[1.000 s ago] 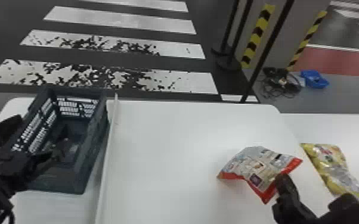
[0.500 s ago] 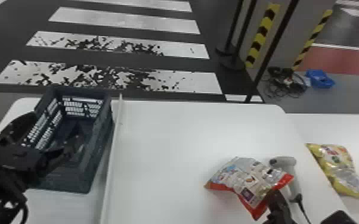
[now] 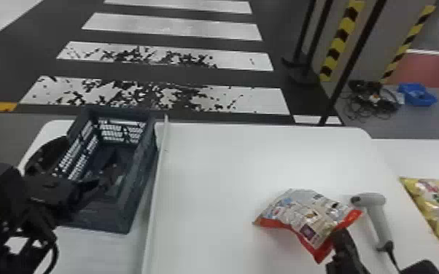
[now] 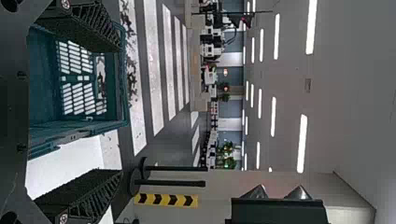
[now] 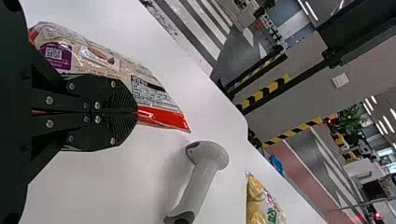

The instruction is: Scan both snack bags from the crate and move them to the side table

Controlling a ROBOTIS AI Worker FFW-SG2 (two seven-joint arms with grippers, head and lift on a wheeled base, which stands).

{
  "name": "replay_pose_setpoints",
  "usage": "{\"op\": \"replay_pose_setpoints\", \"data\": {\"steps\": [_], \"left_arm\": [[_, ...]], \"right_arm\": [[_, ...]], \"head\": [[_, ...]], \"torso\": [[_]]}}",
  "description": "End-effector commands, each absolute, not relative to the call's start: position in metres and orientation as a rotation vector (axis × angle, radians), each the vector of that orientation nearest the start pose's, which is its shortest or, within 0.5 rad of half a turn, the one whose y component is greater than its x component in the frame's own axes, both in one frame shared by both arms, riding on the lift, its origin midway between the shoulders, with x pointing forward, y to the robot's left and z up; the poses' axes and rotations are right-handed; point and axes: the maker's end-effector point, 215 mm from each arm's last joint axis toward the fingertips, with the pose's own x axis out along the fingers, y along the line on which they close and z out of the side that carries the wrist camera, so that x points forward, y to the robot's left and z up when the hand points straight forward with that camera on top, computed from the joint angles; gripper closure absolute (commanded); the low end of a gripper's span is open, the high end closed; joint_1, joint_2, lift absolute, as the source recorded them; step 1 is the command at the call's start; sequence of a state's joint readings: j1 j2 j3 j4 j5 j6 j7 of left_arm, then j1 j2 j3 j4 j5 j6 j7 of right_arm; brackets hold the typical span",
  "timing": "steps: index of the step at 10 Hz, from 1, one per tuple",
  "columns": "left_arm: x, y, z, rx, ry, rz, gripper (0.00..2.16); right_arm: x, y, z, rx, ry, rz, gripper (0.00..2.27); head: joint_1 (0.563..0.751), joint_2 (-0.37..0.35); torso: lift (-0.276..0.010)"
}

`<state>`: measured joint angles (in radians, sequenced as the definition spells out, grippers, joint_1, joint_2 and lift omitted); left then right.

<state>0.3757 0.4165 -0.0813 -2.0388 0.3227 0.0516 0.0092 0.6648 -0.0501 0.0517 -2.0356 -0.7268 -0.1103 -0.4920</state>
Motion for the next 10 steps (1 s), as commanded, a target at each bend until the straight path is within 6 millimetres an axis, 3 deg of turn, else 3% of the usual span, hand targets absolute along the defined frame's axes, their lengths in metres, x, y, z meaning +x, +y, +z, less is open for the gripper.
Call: {"op": "replay_pose_setpoints", "data": {"steps": [1,2,3,4,5,8,10], "left_arm": [[0.48,0.223,-0.309,0.035,0.018,-0.243,0.07],[0.48,0.223,-0.31,0.038,0.021,-0.246,0.07],[0.48,0.224,-0.311,0.041,0.021,-0.246,0.07],[0.482,0.225,-0.309,0.042,0.018,-0.245,0.07],[0.483,0.225,-0.307,0.036,0.013,-0.244,0.07],[0.483,0.225,-0.307,0.021,-0.001,-0.243,0.07],[0.485,0.22,-0.308,0.014,-0.004,-0.25,0.07]], "right_arm": [[0.364,-0.304,-0.455,0.699,0.281,-0.541,2.24],[0.363,-0.309,-0.461,0.709,0.297,-0.559,2.24],[0.359,-0.31,-0.467,0.714,0.312,-0.567,1.9],[0.353,-0.307,-0.471,0.702,0.326,-0.572,0.47],[0.346,-0.302,-0.477,0.671,0.359,-0.573,0.01],[0.327,-0.26,-0.473,0.486,0.44,-0.478,0.04],[0.332,-0.239,-0.428,0.267,0.351,-0.427,0.04]], "head": [[0.695,-0.107],[0.695,-0.107],[0.695,-0.11],[0.695,-0.115],[0.695,-0.115],[0.695,-0.082],[0.695,-0.053]], "torso": [[-0.095],[-0.095],[-0.095],[-0.095],[-0.095],[-0.095],[-0.095]]}}
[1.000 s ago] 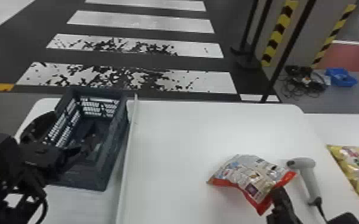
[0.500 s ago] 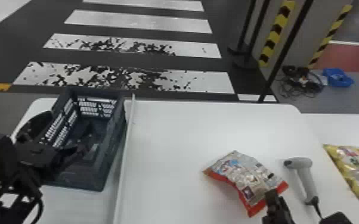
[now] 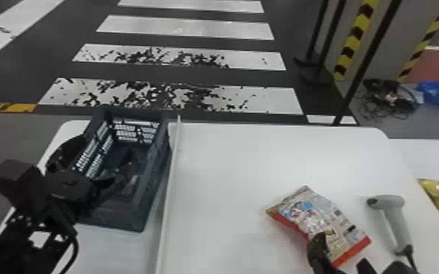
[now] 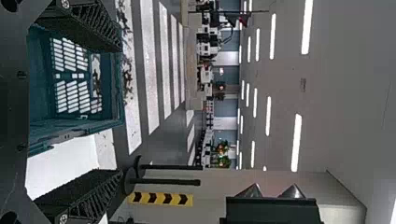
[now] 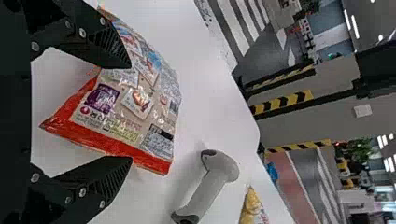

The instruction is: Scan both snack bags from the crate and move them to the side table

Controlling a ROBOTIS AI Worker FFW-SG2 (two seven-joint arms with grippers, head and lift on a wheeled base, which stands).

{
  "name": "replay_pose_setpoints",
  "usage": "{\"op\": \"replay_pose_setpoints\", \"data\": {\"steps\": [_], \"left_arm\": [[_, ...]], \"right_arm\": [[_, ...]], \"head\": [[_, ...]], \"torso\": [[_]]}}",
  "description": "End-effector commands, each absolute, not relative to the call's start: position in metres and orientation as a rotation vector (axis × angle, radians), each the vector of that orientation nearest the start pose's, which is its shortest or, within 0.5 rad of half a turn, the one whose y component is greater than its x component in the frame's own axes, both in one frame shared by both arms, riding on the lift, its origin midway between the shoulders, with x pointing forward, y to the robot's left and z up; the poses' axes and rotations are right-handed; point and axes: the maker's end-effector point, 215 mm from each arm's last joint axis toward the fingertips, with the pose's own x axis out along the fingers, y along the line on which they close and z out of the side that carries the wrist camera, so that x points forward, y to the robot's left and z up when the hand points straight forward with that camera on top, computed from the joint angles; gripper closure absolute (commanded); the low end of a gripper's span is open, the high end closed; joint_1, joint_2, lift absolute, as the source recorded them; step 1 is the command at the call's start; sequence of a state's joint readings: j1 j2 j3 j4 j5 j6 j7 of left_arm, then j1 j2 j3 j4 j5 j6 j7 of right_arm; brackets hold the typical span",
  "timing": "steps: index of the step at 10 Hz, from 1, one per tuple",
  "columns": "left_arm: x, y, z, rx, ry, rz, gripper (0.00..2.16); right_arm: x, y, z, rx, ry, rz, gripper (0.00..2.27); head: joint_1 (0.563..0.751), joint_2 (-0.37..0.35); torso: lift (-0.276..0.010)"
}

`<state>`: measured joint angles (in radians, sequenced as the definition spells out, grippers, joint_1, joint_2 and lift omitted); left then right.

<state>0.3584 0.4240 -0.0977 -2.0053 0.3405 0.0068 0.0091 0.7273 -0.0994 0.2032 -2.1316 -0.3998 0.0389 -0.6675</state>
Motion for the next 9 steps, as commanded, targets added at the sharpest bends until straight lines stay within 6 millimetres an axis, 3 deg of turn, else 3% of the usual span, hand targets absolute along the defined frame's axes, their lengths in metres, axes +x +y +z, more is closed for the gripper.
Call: {"op": "replay_pose_setpoints", "data": {"steps": [1,3,4,5,6,7,9], "left_arm": [[0.485,0.218,-0.309,0.013,-0.004,-0.252,0.07],[0.484,0.217,-0.31,0.013,0.0,-0.253,0.07],[0.483,0.217,-0.312,0.016,0.003,-0.253,0.07],[0.482,0.216,-0.313,0.016,0.004,-0.251,0.07],[0.481,0.216,-0.315,0.019,0.005,-0.248,0.07],[0.48,0.216,-0.316,0.022,0.005,-0.243,0.07],[0.476,0.216,-0.315,0.019,-0.007,-0.234,0.07]], "right_arm": [[0.339,-0.234,-0.413,0.135,0.329,-0.386,0.04],[0.363,-0.216,-0.385,-0.058,0.221,-0.184,0.19],[0.374,-0.214,-0.387,-0.066,0.222,-0.04,0.6],[0.379,-0.217,-0.407,-0.058,0.298,0.084,1.64],[0.382,-0.226,-0.424,-0.054,0.365,0.148,2.07],[0.386,-0.237,-0.437,-0.062,0.403,0.183,2.24],[0.401,-0.262,-0.453,-0.101,0.439,0.214,2.24]], "head": [[0.695,-0.041],[0.695,-0.015],[0.695,0.009],[0.695,0.021],[0.695,0.031],[0.695,0.02],[0.695,-0.024]], "torso": [[-0.095],[-0.095],[-0.095],[-0.095],[-0.095],[-0.095],[-0.095]]}}
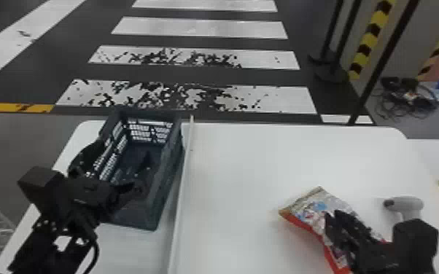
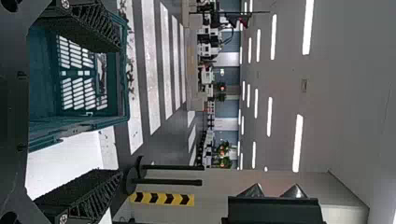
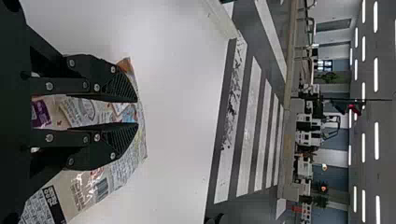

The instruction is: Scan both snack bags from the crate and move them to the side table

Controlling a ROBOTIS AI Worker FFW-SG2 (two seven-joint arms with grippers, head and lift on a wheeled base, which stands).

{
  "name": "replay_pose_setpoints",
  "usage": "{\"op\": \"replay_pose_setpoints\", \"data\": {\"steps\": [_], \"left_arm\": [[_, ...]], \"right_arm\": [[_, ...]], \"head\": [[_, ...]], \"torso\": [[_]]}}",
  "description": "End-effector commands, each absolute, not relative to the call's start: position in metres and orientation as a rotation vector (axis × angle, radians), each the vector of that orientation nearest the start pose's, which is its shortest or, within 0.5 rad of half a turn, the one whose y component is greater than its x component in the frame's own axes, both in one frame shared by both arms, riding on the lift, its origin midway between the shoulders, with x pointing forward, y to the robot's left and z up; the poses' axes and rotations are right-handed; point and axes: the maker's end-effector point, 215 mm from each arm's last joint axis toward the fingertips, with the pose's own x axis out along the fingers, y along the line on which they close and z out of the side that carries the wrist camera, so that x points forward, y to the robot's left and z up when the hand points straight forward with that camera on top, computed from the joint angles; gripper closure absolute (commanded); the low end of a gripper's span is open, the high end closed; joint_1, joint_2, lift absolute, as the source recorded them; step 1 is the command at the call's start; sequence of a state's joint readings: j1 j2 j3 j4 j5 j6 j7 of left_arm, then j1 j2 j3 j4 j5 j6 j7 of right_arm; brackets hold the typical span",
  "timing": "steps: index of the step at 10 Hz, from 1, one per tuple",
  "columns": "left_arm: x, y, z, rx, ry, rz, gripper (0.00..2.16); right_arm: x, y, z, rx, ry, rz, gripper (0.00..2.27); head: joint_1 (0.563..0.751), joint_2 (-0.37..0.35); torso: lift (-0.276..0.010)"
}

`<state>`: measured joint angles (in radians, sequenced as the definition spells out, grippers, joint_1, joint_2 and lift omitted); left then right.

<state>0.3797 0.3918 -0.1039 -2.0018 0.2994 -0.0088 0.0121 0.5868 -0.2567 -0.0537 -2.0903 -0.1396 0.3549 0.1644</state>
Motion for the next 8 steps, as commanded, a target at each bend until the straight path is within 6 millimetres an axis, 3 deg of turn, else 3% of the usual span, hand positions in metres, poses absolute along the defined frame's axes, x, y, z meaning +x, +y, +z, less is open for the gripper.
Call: {"op": "replay_pose_setpoints", "data": {"steps": [1,3,4,8], "left_arm": [[0.475,0.216,-0.316,0.024,-0.006,-0.231,0.07],[0.47,0.218,-0.318,0.028,-0.005,-0.222,0.07],[0.469,0.219,-0.318,0.029,-0.005,-0.217,0.07],[0.473,0.219,-0.313,0.021,-0.015,-0.209,0.07]], "right_arm": [[0.413,-0.279,-0.456,-0.097,0.453,0.206,2.24],[0.435,-0.288,-0.455,-0.101,0.462,0.248,2.24],[0.437,-0.288,-0.46,-0.105,0.478,0.281,2.24],[0.414,-0.284,-0.478,-0.115,0.544,0.369,2.24]], "head": [[0.695,-0.032],[0.695,-0.072],[0.695,-0.08],[0.695,-0.077]], "torso": [[-0.095],[-0.095],[-0.095],[-0.095]]}}
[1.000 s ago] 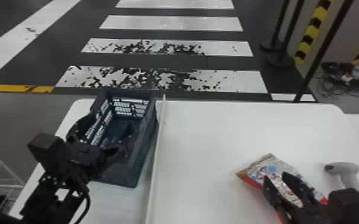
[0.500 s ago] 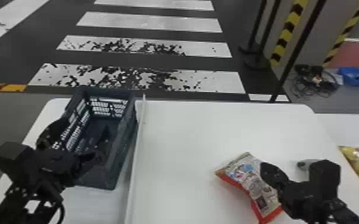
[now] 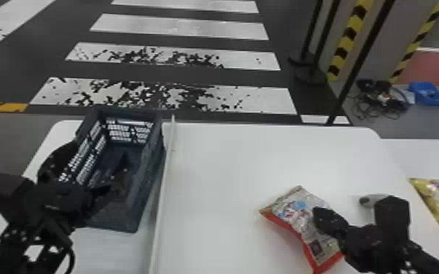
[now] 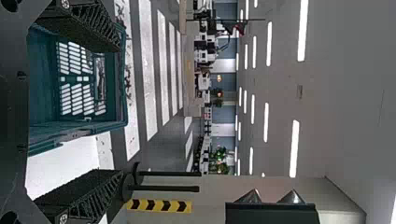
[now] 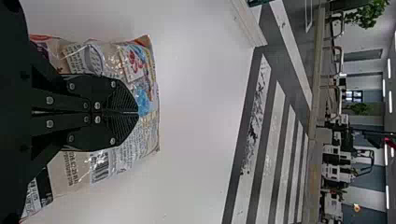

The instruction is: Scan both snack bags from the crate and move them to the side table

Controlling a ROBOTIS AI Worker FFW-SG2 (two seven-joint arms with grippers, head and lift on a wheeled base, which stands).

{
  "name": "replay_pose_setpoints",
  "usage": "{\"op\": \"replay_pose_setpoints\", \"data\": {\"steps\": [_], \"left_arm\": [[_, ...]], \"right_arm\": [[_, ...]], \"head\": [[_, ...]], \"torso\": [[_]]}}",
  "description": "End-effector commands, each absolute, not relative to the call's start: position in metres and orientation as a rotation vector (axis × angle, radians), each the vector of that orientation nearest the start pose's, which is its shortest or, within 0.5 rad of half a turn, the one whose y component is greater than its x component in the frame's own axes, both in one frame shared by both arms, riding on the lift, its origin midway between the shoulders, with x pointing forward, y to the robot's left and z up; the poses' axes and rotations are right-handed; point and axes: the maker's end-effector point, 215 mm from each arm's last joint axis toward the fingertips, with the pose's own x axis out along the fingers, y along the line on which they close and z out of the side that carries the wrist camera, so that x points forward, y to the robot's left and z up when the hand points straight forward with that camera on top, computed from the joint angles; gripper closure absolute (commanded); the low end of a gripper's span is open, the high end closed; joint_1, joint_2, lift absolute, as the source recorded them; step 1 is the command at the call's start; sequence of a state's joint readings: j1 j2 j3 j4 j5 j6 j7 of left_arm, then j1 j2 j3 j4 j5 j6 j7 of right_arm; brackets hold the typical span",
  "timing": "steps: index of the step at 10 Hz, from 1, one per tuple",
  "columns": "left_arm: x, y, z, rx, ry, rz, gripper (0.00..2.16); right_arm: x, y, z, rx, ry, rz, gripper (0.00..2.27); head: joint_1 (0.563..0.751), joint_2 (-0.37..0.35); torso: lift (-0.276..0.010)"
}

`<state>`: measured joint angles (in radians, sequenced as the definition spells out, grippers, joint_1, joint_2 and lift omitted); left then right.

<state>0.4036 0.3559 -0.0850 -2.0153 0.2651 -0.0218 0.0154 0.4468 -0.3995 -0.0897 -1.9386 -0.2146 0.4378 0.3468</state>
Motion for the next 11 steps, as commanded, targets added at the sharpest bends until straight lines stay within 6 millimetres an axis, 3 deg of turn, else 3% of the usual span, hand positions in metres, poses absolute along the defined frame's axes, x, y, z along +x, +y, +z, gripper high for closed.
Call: {"op": "replay_pose_setpoints", "data": {"steps": [1,3,6,8,11], "left_arm": [[0.474,0.215,-0.313,0.022,-0.018,-0.215,0.07],[0.475,0.213,-0.311,0.023,-0.021,-0.218,0.07],[0.476,0.215,-0.313,0.028,-0.018,-0.217,0.07],[0.476,0.215,-0.313,0.027,-0.017,-0.219,0.07],[0.476,0.216,-0.315,0.03,-0.013,-0.217,0.07]], "right_arm": [[0.408,-0.282,-0.489,-0.115,0.569,0.381,2.24],[0.408,-0.281,-0.51,-0.096,0.598,0.362,2.24],[0.428,-0.292,-0.529,-0.065,0.615,0.244,2.24],[0.446,-0.312,-0.533,-0.04,0.625,0.124,2.24],[0.457,-0.363,-0.53,0.007,0.643,-0.079,2.24]], "head": [[0.695,-0.079],[0.695,-0.084],[0.695,-0.093],[0.695,-0.103],[0.695,-0.144]], "torso": [[-0.095],[-0.095],[-0.095],[-0.095],[-0.095]]}}
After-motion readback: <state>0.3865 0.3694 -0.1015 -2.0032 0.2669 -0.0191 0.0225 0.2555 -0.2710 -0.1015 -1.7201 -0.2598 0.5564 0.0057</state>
